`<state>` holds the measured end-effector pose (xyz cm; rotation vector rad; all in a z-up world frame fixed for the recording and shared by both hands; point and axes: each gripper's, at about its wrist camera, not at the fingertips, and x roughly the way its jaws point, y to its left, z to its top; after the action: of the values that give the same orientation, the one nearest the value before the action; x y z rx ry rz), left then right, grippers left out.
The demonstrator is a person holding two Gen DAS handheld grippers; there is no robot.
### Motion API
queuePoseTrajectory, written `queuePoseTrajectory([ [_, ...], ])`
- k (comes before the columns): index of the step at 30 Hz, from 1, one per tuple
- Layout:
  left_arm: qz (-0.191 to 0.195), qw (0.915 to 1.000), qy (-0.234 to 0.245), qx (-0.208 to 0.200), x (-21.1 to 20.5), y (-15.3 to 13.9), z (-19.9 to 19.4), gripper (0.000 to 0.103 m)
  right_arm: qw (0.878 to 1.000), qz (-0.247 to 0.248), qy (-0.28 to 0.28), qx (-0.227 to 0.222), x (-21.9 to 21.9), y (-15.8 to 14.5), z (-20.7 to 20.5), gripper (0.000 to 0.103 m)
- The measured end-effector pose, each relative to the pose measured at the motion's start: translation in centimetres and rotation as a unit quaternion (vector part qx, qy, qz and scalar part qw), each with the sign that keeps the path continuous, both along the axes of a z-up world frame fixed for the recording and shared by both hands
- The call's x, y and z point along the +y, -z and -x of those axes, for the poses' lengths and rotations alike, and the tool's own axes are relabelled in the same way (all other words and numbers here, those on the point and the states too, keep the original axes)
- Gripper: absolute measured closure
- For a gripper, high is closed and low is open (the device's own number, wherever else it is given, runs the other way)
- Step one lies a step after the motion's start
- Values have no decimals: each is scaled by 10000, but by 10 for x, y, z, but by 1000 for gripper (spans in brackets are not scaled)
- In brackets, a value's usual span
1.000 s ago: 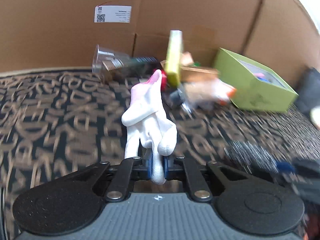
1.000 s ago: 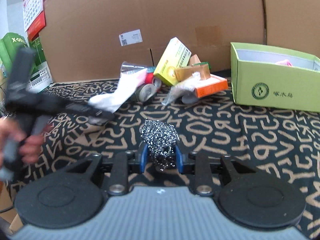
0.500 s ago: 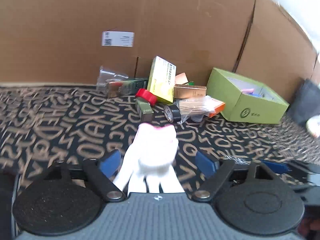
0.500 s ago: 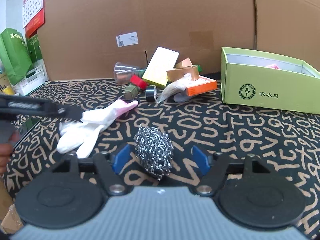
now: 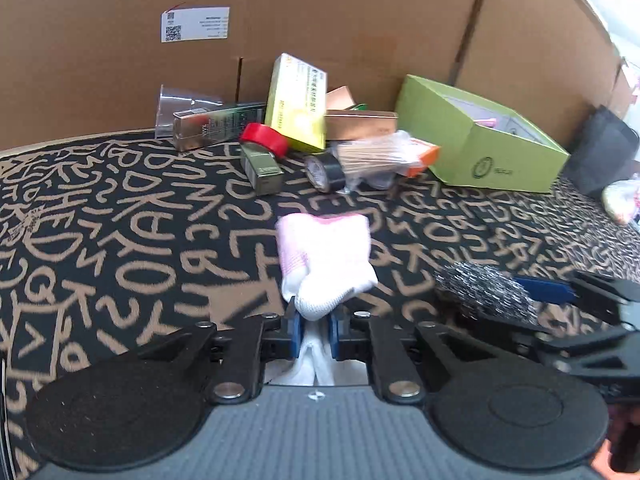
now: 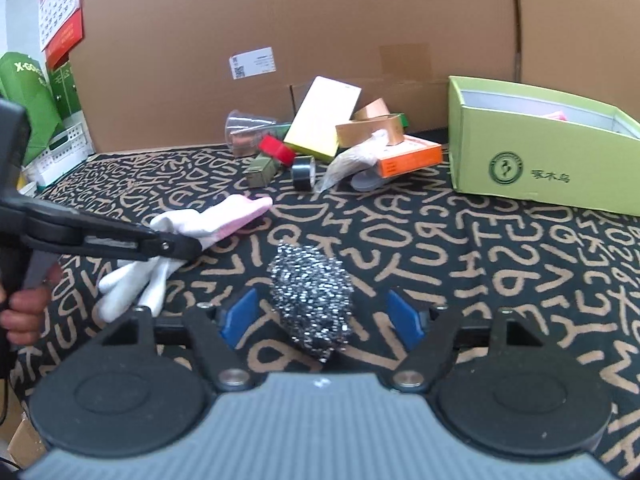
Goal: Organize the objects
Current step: 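Carry the glove and steel wool into the lime-green box and release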
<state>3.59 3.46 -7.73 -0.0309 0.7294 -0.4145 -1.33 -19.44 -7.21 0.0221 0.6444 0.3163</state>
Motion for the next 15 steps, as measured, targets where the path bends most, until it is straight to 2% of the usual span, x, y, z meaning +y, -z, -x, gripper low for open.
queuePoseTrajectory([
  [2,-100,9999,-62,-13,-3,2,5,89,10000,7,-16,36,1,1,-1,31],
  [5,-75,10000,-31,13,-4,7,3,75,10000,7,8,38,1,1,-1,31],
  [7,19,10000,-48,58,-5,6,0,61,10000,13,18,32,1,1,-1,31],
  [8,70,9999,-63,70,-7,5,-2,44,10000,33,31,33,1,1,-2,31],
  [9,92,9999,-97,73,-9,5,-5,34,10000,53,61,38,1,2,-4,32],
  [11,15,9999,-144,35,-15,6,-8,37,9999,64,95,34,2,3,-9,38],
  [12,-95,9999,-140,-10,-18,7,-8,44,9999,67,71,61,4,4,-11,49],
  [13,-202,9997,-145,-60,-20,6,-7,51,9999,36,42,99,4,5,-13,59],
  [14,-284,9995,-136,-97,-21,6,-6,66,9999,-7,0,124,5,5,-13,60],
  [15,-323,9994,-112,-100,-21,6,-5,75,9999,18,-30,105,6,6,-12,62],
])
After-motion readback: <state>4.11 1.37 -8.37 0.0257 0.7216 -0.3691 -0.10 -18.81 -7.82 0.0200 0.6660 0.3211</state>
